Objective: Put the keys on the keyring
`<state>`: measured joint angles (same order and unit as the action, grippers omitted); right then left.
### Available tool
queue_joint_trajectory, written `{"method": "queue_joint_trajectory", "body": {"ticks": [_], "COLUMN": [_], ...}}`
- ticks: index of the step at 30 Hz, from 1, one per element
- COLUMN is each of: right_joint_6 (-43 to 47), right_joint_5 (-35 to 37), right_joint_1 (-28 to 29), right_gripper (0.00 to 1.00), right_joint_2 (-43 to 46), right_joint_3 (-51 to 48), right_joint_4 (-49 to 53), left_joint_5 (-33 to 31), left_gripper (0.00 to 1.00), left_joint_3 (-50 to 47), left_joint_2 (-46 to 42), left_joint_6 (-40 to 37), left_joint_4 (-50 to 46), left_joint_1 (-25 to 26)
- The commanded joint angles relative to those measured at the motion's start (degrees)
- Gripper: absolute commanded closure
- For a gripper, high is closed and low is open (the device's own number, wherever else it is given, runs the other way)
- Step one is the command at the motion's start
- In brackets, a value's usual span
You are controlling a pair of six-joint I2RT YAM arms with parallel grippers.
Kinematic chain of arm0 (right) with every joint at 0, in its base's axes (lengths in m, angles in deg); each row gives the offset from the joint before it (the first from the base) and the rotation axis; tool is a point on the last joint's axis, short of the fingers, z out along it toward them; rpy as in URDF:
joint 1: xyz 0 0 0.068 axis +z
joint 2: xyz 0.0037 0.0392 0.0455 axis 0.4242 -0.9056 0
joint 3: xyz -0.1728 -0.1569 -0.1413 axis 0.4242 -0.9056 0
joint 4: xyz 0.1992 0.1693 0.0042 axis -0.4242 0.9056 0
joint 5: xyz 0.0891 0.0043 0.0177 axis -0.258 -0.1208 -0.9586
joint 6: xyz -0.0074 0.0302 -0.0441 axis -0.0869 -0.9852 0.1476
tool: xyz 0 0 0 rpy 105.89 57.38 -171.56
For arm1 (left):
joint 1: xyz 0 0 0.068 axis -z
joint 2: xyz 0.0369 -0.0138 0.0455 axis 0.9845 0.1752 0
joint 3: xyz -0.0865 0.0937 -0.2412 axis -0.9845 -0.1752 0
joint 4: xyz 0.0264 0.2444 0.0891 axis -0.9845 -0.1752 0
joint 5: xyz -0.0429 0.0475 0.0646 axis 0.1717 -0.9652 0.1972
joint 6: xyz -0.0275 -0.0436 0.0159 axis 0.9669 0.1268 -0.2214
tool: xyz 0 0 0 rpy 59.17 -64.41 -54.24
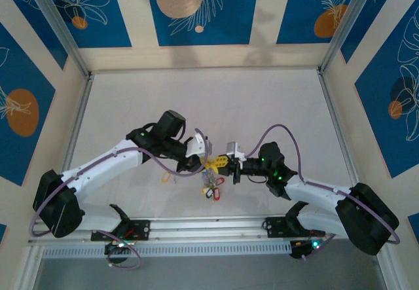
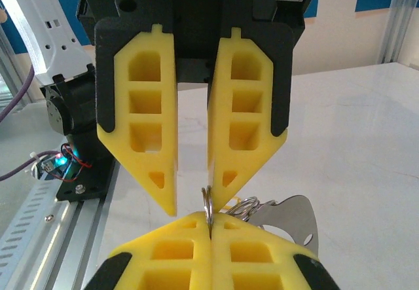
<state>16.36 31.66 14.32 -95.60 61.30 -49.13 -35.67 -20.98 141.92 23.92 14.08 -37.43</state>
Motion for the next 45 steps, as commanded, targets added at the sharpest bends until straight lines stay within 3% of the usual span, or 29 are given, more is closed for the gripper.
{"method": "queue_joint_trajectory", "body": {"ticks": [1, 4, 6, 10, 13, 16, 24, 29, 38, 45], "right_joint_6": [1.1, 1.0, 1.0, 1.0, 1.0, 0.9, 1.0, 1.0, 1.3, 6.4], "right_joint_5": [1.8, 1.4, 1.7, 2.8, 3.1, 2.9, 2.1, 2.2, 2.3, 4.8], "right_joint_1": [0.1, 0.1, 0.2, 0.2, 0.2, 0.2, 0.7, 1.0, 1.2, 1.1], "right_gripper": [1.0, 1.0, 1.0, 1.0, 1.0, 1.0, 1.0, 1.0, 1.0, 1.0], "right_joint_2": [0.7, 0.7, 0.8, 1.5, 1.9, 1.8, 0.9, 0.8, 0.4, 4.5], "right_joint_3": [1.5, 1.6, 1.6, 1.3, 0.9, 0.8, 1.4, 1.5, 1.4, 2.8], "right_joint_4": [-4.5, -4.5, -4.5, -4.4, -4.1, -4.2, -4.6, -4.8, -3.9, 8.6], "left_joint_5": [0.6, 1.0, 0.2, -1.4, -0.9, -0.5, 2.4, 2.6, 3.5, -8.2], "left_gripper": [0.83, 0.93, 0.93, 0.86, 0.71, 0.71, 0.75, 0.89, 1.0, 1.0], "left_joint_3": [-0.2, 0.0, 0.2, 0.0, 0.0, -0.2, -0.6, -0.7, -0.9, 1.2], "left_joint_2": [-0.3, 0.2, 0.4, -0.1, -0.7, -0.9, -1.5, -1.0, -1.6, -2.0], "left_joint_6": [-0.9, -0.7, -0.6, -1.1, -1.0, -0.6, 1.9, 1.6, 2.0, -0.3], "left_joint_4": [-3.2, -3.4, -3.7, -4.5, -4.8, -4.4, 0.1, 0.8, 2.6, -3.5], "left_joint_1": [0.1, 0.1, 0.1, 0.1, 0.1, 0.2, 0.2, 0.2, 0.2, 0.3]}}
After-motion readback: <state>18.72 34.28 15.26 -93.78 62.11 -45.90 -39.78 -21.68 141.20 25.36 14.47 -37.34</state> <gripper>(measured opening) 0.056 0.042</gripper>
